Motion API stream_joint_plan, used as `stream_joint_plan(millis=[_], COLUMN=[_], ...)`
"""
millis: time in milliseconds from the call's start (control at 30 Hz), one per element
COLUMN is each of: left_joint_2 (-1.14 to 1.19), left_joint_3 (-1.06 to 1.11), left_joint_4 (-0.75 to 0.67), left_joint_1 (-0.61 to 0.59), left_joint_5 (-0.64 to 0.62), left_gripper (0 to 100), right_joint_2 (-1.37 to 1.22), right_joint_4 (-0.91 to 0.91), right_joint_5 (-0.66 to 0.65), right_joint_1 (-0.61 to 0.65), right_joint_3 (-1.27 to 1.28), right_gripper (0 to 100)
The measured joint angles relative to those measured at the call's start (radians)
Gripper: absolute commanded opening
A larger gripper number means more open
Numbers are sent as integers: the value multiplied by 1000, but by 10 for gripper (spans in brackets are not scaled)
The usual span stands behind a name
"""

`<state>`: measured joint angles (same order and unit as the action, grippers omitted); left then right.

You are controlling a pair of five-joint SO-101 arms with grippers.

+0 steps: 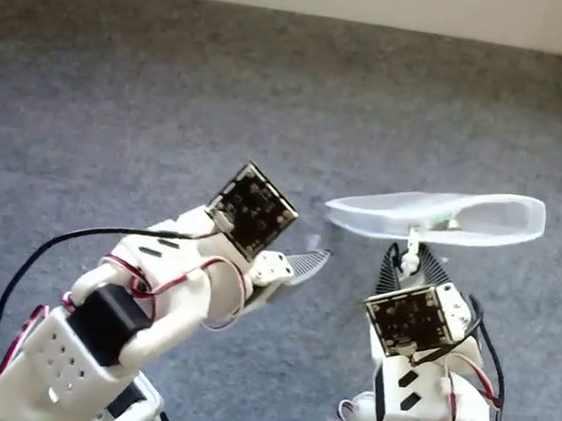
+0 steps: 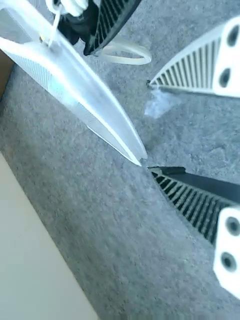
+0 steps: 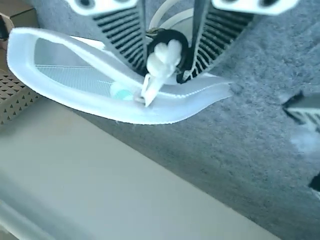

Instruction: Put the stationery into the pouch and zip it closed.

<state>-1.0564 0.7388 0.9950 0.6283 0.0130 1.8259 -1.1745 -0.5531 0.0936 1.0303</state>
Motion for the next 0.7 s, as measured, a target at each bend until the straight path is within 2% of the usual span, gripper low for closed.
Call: stream_joint_plan(millis=[267, 400, 567, 700], left_joint_2=[0, 2, 2, 2], left_joint_3=[150, 153, 172, 181], left_joint_4=[-209, -224, -227, -227], left_joint_1=[38, 38, 40, 64], left_joint_5=[0, 0, 0, 0], left_gripper=[232, 231, 231, 231], right_joint_2=[0, 0, 0, -11], right_joint_4=[-9, -9, -52, -84], right_joint_5=[61, 71, 48, 12], right_joint_1=[-11, -2, 126, 172], right_joint_3=[0, 0, 0, -38], right_gripper=[5, 5, 5, 5])
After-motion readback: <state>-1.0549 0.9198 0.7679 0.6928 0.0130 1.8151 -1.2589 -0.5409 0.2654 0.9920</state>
